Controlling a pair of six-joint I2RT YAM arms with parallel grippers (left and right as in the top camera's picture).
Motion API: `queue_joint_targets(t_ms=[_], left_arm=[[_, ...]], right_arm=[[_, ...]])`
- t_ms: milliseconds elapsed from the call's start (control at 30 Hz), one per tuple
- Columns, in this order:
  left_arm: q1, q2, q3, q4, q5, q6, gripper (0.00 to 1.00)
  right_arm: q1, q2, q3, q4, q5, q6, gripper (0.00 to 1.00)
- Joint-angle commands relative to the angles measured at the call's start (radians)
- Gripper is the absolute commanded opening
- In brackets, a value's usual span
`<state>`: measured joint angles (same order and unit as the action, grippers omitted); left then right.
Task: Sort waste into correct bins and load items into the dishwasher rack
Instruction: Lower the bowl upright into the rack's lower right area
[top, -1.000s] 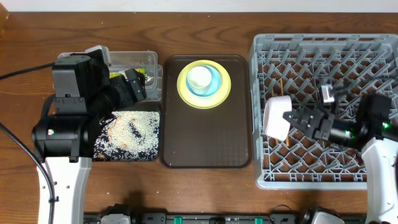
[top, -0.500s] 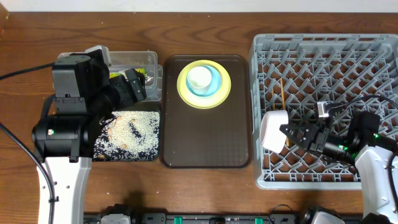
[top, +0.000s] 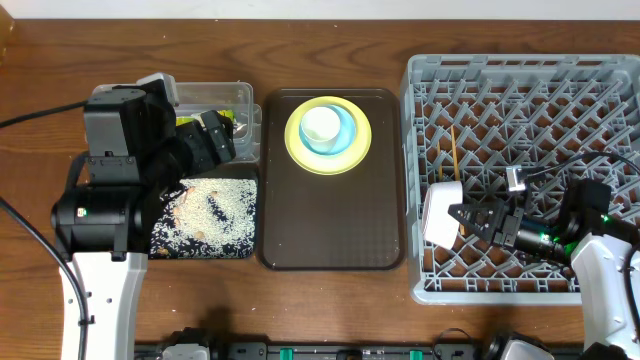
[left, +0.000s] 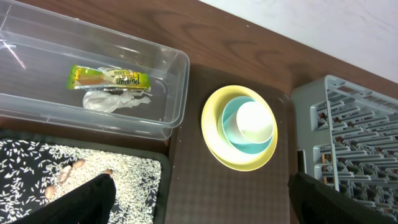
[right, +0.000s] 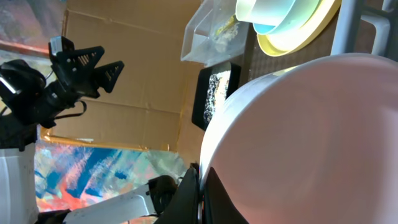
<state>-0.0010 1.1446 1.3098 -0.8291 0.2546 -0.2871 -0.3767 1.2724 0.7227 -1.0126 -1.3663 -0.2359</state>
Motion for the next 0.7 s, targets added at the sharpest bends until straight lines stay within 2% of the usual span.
queue_joint_targets(t_ms=[0,233,667], left_arm=[[0.005,0.006,0.009,0.001,-0.013,0.01,0.92],[0.005,0.006,0.009,0.001,-0.013,0.01,0.92],[0.005,0.006,0.009,0.001,-0.013,0.01,0.92]], right_arm=[[-0.002,-0.005,-0.008,-0.005,0.139,-0.027,0.01],[-0.003,-0.005,-0.008,-0.006,0.253,-0.027,0.01],[-0.004,-0.005,-0.006,-0.026,0.331,-0.027,0.02]])
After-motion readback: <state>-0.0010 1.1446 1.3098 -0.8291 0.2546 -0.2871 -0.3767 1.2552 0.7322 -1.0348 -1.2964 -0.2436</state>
